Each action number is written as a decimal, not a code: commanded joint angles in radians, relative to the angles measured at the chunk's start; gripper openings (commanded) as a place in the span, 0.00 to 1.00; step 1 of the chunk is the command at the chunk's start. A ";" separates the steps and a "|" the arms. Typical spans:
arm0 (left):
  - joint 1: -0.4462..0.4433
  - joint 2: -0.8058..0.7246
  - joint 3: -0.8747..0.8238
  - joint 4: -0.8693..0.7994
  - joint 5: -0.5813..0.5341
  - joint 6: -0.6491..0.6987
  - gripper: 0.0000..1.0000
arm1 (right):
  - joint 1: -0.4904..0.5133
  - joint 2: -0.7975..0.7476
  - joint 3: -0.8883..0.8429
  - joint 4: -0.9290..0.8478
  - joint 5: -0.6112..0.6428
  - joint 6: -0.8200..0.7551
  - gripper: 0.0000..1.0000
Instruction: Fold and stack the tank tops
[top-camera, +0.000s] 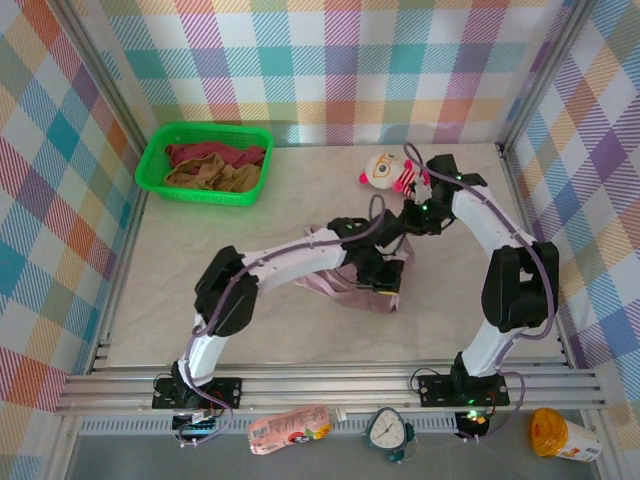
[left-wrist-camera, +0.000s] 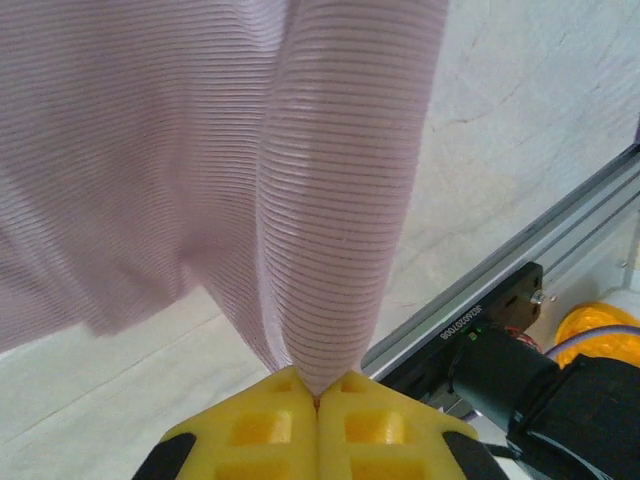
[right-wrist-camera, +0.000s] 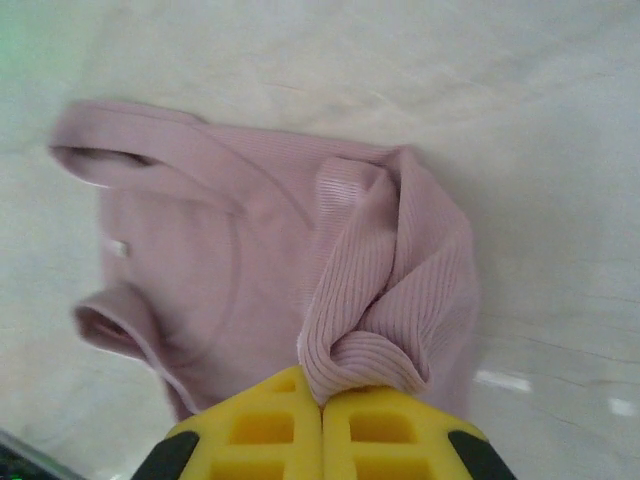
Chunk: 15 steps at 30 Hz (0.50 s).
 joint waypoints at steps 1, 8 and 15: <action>0.043 -0.116 -0.075 0.009 0.037 -0.006 0.00 | 0.052 0.038 0.064 0.059 -0.094 0.169 0.07; 0.148 -0.224 -0.228 0.001 0.057 -0.006 0.00 | 0.162 0.172 0.205 0.063 -0.089 0.331 0.10; 0.217 -0.314 -0.319 -0.057 0.031 0.024 0.00 | 0.256 0.269 0.311 0.110 -0.104 0.423 0.10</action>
